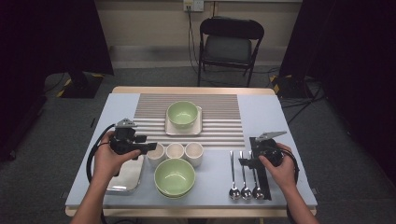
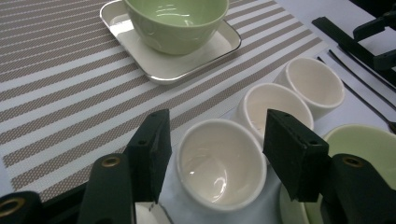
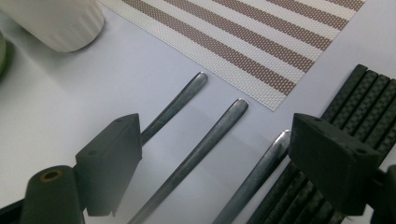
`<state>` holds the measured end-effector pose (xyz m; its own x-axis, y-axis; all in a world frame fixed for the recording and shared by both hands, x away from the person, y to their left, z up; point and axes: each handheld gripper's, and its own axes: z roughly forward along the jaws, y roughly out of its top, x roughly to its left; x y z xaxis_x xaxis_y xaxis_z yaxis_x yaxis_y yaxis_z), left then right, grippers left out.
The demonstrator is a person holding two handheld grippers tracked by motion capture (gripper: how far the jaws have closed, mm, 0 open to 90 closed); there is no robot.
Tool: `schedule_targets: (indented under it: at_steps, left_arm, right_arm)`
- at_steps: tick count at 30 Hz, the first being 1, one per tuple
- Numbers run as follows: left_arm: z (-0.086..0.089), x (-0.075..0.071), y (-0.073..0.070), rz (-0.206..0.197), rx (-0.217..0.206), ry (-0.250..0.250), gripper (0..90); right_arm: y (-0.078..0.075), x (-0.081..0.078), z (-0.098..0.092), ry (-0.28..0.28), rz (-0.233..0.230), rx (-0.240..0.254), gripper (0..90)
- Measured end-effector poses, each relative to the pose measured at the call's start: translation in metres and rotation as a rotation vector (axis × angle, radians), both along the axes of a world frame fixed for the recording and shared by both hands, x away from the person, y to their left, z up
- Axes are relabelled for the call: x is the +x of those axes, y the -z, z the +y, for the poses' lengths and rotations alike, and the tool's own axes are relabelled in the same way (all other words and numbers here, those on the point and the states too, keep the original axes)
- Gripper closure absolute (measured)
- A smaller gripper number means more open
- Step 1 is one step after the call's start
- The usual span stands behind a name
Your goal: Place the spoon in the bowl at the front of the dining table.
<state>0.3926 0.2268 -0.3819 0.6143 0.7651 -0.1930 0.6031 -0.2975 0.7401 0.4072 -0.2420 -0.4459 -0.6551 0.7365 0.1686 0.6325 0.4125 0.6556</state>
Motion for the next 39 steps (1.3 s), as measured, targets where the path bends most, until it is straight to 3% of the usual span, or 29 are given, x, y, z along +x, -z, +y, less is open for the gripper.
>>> schedule_targets:
  at_steps: [6,17,31,35,39]
  left_arm:
    - [-0.013,0.000,-0.002,0.012,-0.013,0.023,45.1]
    - [-0.030,0.001,-0.006,0.014,0.000,0.064,45.9]
    - [-0.058,-0.001,-0.008,0.024,-0.018,0.135,50.1]
    - [-0.066,-0.001,-0.008,0.030,-0.006,0.164,51.7]
    - [-0.076,-0.001,-0.006,0.040,-0.024,0.174,53.4]
  right_arm:
    - [0.000,0.000,0.001,-0.007,0.004,0.003,16.6]
    - [0.001,0.001,0.006,-0.026,-0.002,-0.006,16.6]
    - [0.001,0.002,0.011,-0.030,-0.004,-0.006,16.9]
    - [0.001,0.003,0.011,-0.034,-0.006,-0.015,17.2]
    - [0.001,0.003,0.012,-0.036,-0.012,-0.015,17.6]
